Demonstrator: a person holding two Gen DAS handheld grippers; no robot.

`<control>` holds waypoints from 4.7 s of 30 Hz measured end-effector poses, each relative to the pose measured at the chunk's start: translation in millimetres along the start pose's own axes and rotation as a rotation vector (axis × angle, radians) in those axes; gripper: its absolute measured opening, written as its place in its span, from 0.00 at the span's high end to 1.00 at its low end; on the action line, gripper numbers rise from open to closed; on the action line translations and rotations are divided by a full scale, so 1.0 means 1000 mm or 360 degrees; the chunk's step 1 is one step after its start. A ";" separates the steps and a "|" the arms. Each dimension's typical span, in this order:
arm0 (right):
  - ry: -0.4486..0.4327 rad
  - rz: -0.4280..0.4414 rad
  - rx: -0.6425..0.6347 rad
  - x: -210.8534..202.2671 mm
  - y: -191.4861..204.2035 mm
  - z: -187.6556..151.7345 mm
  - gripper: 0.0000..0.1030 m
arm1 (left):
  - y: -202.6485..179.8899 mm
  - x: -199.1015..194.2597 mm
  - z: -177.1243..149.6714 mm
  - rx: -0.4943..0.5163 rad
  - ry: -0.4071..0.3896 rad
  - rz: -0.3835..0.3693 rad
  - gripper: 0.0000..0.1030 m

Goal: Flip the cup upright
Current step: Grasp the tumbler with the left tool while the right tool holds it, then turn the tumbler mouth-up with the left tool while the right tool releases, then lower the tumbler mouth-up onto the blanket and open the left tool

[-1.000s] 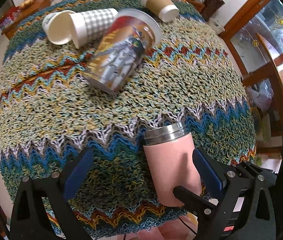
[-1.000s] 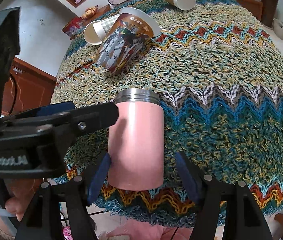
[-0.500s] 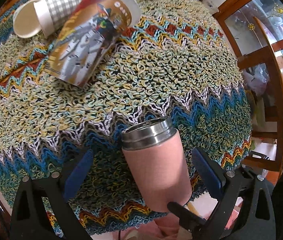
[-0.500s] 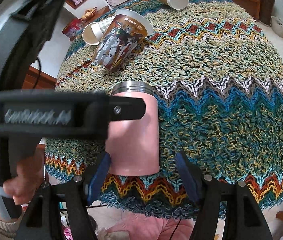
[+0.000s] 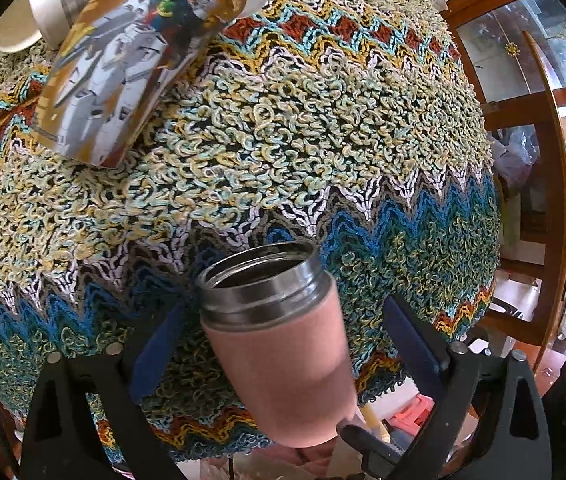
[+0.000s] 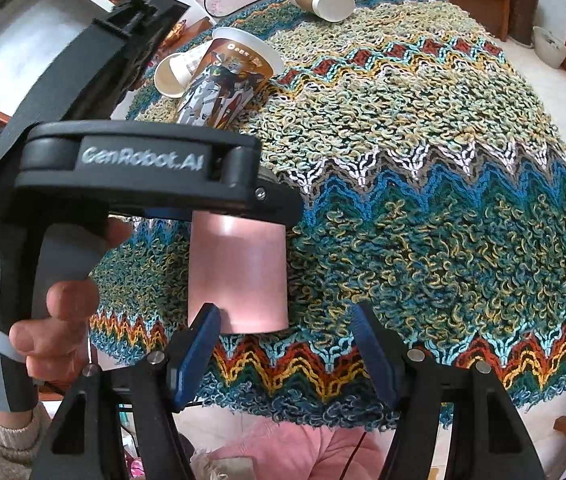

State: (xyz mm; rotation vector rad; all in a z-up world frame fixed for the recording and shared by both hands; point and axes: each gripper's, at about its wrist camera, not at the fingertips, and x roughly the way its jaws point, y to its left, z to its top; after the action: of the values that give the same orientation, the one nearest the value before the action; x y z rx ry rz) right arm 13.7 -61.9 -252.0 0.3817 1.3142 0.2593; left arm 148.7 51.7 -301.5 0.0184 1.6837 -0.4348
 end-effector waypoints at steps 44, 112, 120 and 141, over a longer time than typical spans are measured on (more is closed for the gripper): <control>0.0012 0.0038 0.0096 0.003 -0.015 -0.005 0.34 | 0.013 0.011 -0.001 -0.0145 0.0053 -0.0039 0.31; -0.0046 -0.0051 -0.0212 0.029 0.029 0.019 0.34 | -0.004 -0.057 -0.056 0.0158 -0.0868 0.0496 0.32; -0.0057 -0.0062 -0.0236 0.024 0.032 0.019 0.34 | -0.004 -0.065 -0.059 0.0126 -0.0880 0.0492 0.25; -0.0172 -0.0104 -0.0342 -0.038 0.073 0.021 0.34 | 0.006 -0.145 -0.106 -0.0045 -0.0995 0.0533 0.15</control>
State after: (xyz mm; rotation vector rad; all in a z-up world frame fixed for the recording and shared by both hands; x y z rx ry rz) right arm 27.1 -13.6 -183.7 0.1684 1.1772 0.3172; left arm 74.0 122.4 -154.3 0.1286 1.0430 -0.1375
